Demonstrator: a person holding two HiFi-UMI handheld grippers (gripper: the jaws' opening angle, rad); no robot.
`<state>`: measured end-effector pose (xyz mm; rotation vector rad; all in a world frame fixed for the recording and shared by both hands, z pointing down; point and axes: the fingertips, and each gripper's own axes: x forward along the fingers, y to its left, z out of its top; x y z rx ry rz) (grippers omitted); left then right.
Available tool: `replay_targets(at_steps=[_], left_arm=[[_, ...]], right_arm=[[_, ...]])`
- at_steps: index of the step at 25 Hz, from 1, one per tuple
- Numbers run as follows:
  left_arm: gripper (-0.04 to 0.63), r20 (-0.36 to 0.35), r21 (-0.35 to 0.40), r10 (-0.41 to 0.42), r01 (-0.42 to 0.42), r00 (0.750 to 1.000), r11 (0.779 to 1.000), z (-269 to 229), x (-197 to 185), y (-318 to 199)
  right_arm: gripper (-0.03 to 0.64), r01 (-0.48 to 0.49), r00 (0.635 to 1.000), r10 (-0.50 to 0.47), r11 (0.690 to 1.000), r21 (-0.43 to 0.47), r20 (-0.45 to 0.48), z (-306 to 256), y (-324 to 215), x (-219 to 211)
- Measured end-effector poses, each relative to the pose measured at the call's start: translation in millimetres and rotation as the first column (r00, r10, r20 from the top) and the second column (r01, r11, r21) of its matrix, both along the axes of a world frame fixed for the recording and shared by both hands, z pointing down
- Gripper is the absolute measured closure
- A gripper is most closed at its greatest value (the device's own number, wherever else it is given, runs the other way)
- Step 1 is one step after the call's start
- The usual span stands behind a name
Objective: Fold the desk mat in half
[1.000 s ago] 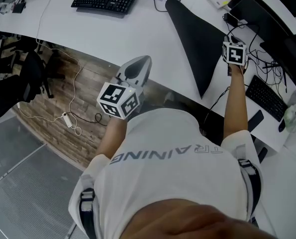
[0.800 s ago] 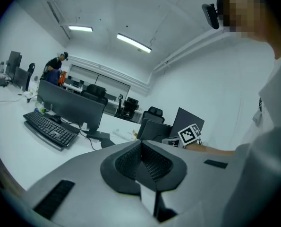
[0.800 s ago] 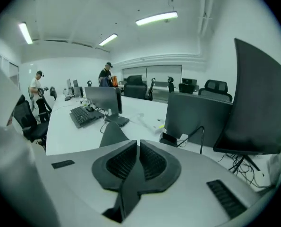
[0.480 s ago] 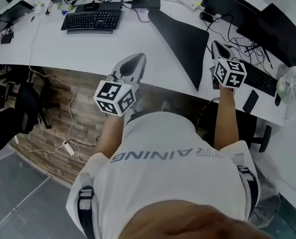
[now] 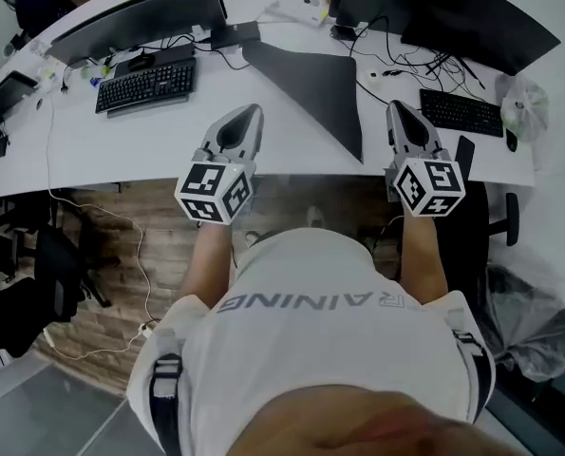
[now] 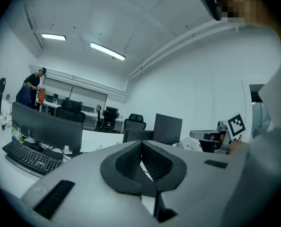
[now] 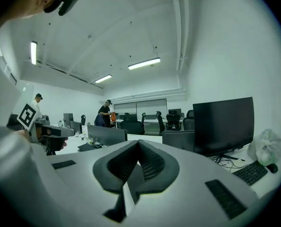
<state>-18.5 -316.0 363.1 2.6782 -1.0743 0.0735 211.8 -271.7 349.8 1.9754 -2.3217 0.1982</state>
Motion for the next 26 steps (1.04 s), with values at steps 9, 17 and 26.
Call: replay_targets(at_steps=[9, 17, 26], left_arm=[[0.568, -0.018, 0.021, 0.066, -0.066, 0.998, 0.998, -8, 18, 19], [0.568, -0.010, 0.033, 0.049, -0.049, 0.999, 0.998, -16, 6, 29], [0.568, 0.000, 0.028, 0.017, -0.017, 1.000, 0.999, -16, -5, 26]], right_arm=[[0.594, -0.043, 0.999, 0.044, 0.999, 0.023, -0.027, -9, 36, 12], [0.594, 0.020, 1.000, -0.021, 0.999, 0.033, 0.006, -12, 26, -3], [0.594, 0.042, 0.999, -0.043, 0.998, 0.053, 0.022, -17, 9, -8]])
